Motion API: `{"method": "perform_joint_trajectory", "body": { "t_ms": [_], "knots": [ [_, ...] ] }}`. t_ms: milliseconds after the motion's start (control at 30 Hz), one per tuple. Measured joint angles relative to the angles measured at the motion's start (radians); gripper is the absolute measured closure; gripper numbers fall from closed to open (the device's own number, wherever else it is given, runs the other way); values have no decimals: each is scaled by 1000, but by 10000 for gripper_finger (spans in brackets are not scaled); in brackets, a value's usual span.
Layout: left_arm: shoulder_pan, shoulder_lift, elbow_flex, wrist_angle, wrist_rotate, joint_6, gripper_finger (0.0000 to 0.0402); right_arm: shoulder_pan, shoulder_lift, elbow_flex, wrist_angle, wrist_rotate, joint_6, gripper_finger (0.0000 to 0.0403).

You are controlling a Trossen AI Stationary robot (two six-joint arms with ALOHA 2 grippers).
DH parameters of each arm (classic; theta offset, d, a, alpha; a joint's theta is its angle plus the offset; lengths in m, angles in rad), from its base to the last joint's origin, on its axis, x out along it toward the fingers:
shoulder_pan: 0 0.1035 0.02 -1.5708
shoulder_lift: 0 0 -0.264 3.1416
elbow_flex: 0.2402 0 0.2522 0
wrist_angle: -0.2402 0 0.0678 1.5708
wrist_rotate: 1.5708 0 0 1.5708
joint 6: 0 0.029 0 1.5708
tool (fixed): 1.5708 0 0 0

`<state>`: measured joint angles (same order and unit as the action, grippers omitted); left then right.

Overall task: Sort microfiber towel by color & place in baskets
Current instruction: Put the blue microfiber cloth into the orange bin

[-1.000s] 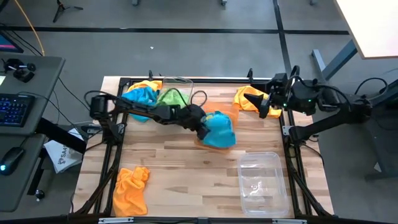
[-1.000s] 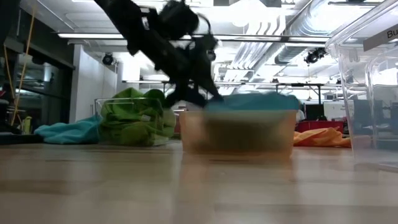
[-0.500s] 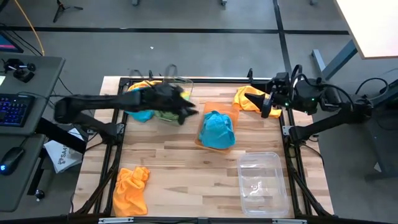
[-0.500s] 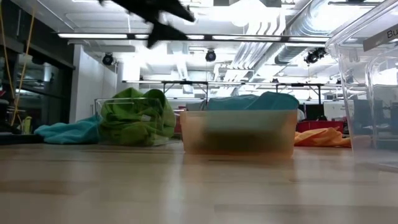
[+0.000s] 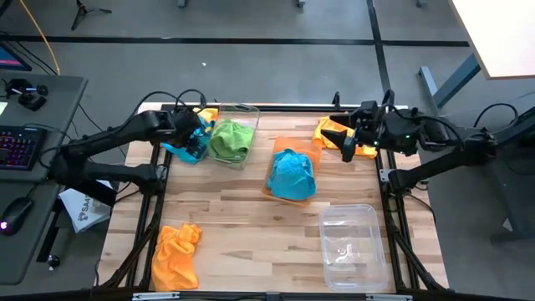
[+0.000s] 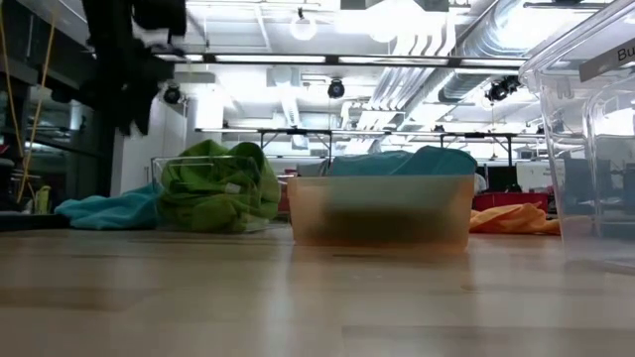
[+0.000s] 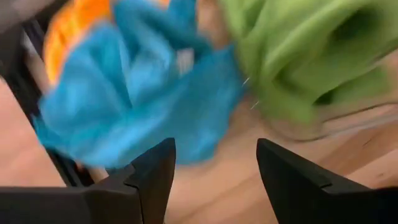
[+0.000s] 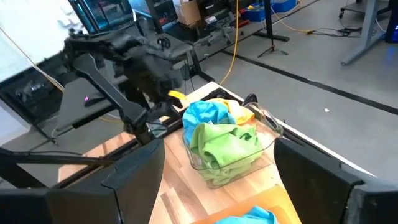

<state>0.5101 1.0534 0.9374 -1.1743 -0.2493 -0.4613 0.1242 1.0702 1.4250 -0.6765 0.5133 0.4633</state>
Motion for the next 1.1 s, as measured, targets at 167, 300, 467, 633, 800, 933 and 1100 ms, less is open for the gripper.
{"method": "perform_joint_trajectory", "body": {
  "t_ms": [167, 300, 467, 633, 800, 933, 1100],
  "knots": [
    [128, 64, -46, 11, 23, 49, 188, 0, 39, 0, 0, -1, 0, 104],
    [190, 137, -46, 34, 4, 103, 188, 0, 67, 0, 0, -20, 0, 104],
    [228, 230, -46, 121, 4, 268, 188, 0, 94, 0, 0, -24, 0, 104],
    [260, 304, -46, 164, 2, 361, 188, 0, 103, 0, -1, -27, 1, 104],
    [282, 373, -46, 208, 5, 425, 188, 0, 102, 0, 0, -32, 11, 104],
    [283, 402, -46, 237, 26, 477, 193, 0, 102, 0, 0, -60, 34, 104],
    [282, 404, -46, 237, 20, 508, 287, 0, 102, 0, 0, -69, 30, 104]
  ]
}}
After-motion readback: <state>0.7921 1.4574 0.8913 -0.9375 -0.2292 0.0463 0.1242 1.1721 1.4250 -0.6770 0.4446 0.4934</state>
